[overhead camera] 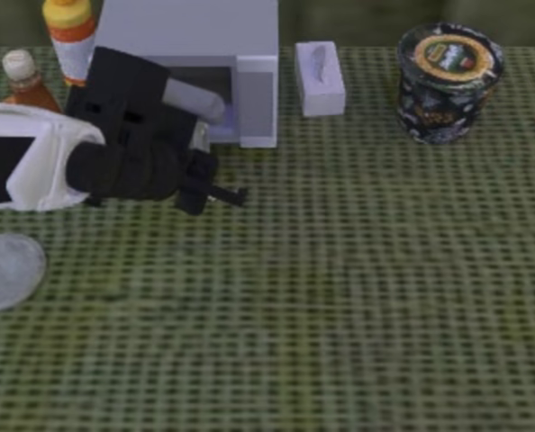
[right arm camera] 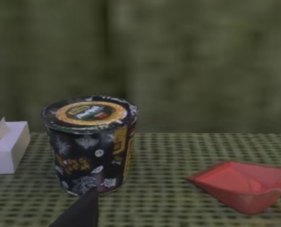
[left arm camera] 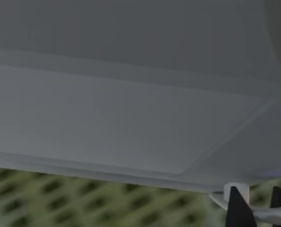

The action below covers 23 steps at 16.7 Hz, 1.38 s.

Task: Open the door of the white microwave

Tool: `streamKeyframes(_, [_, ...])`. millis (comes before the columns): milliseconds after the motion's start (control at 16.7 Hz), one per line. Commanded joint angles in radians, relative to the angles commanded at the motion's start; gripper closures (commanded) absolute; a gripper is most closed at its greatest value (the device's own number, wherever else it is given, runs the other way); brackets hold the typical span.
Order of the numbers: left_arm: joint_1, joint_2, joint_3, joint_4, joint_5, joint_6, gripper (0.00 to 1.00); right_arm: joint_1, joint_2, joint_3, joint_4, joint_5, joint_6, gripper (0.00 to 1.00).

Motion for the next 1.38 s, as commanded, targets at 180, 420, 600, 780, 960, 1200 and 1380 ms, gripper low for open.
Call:
streamKeyframes(180, [0.0, 0.0, 0.0, 0.0, 0.0, 0.0, 1.0, 0.0, 0.0, 0.0, 0.0, 0.0, 0.0, 0.0])
streamKeyframes(420, [0.0, 0.0, 0.0, 0.0, 0.0, 0.0, 1.0, 0.0, 0.0, 0.0, 0.0, 0.0, 0.0, 0.0])
streamKeyframes(600, [0.0, 0.0, 0.0, 0.0, 0.0, 0.0, 1.0, 0.0, 0.0, 0.0, 0.0, 0.0, 0.0, 0.0])
streamKeyframes(780, [0.0, 0.0, 0.0, 0.0, 0.0, 0.0, 1.0, 0.0, 0.0, 0.0, 0.0, 0.0, 0.0, 0.0])
streamKeyframes(960, [-0.001, -0.001, -0.008, -0.002, 0.016, 0.007, 1.0, 0.0, 0.0, 0.0, 0.0, 0.0, 0.0, 0.0])
streamKeyframes(1200, [0.022, -0.021, -0.024, -0.002, 0.051, 0.055, 1.0, 0.0, 0.0, 0.0, 0.0, 0.0, 0.0, 0.0])
streamKeyframes(1380, [0.039, -0.032, -0.037, -0.005, 0.077, 0.09, 1.0, 0.0, 0.0, 0.0, 0.0, 0.0, 0.0, 0.0])
